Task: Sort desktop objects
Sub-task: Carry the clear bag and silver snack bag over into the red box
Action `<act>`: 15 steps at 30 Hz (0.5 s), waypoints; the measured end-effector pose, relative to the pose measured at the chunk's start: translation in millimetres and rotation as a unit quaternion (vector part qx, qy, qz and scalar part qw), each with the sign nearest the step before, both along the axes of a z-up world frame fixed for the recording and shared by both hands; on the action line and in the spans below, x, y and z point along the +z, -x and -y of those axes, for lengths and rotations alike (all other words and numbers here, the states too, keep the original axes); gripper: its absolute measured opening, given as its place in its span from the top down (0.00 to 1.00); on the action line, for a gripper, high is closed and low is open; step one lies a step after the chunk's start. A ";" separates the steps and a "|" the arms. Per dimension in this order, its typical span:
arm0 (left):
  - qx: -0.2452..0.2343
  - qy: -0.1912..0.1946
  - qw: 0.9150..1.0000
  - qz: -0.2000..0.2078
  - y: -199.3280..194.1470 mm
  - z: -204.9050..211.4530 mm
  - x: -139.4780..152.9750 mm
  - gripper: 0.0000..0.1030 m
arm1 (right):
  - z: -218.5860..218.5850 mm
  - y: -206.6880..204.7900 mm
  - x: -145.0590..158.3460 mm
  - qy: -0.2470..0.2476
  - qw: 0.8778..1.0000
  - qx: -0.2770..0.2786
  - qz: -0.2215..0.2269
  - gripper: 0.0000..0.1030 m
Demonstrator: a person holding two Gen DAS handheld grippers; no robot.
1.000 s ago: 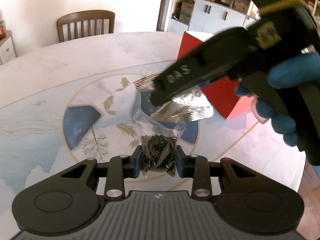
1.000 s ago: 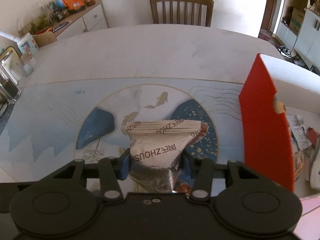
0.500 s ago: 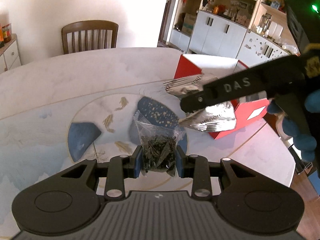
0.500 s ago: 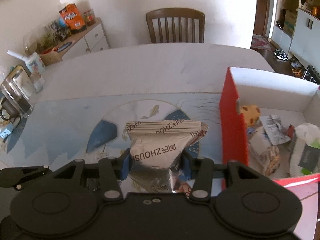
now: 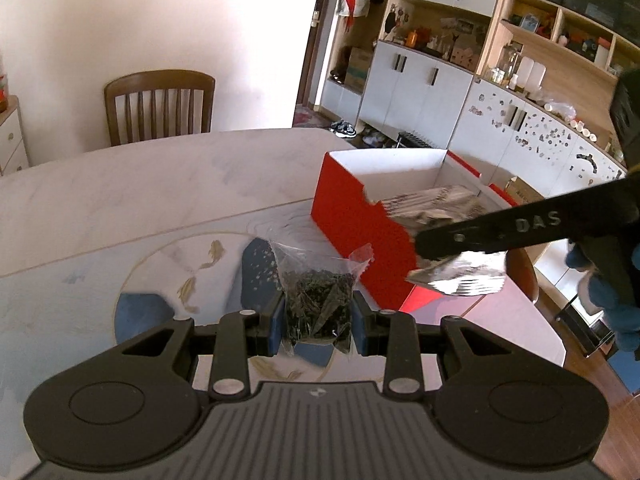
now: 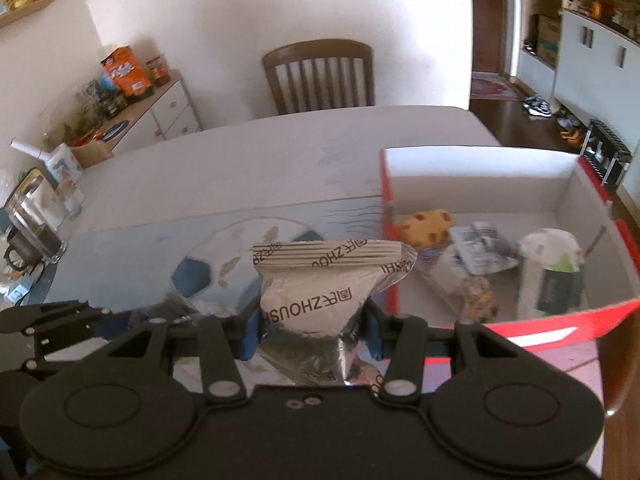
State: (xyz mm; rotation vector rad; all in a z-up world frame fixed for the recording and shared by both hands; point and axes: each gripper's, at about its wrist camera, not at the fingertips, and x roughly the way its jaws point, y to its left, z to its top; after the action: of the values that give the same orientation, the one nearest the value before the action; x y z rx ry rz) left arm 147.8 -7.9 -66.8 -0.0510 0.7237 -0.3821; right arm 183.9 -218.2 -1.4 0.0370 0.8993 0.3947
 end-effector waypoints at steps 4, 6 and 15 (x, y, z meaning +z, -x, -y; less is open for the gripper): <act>-0.002 0.002 1.000 0.002 -6.1 7.3 5.0 0.69 | 23.3 1.9 5.8 -0.004 1.000 -0.017 0.003 0.53; -0.004 0.002 1.000 0.005 -8.9 12.7 7.9 0.69 | 32.6 2.6 8.8 -0.006 1.000 -0.021 0.006 0.53; -0.028 0.005 1.000 0.014 -29.1 45.6 16.8 0.69 | 74.5 2.5 17.4 -0.006 0.999 -0.043 0.016 0.53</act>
State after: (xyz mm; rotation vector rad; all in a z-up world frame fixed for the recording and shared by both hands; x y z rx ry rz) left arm 176.9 -53.4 -50.0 -0.0344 0.6965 -0.4387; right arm 181.4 -292.7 16.0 0.0803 0.8612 0.3197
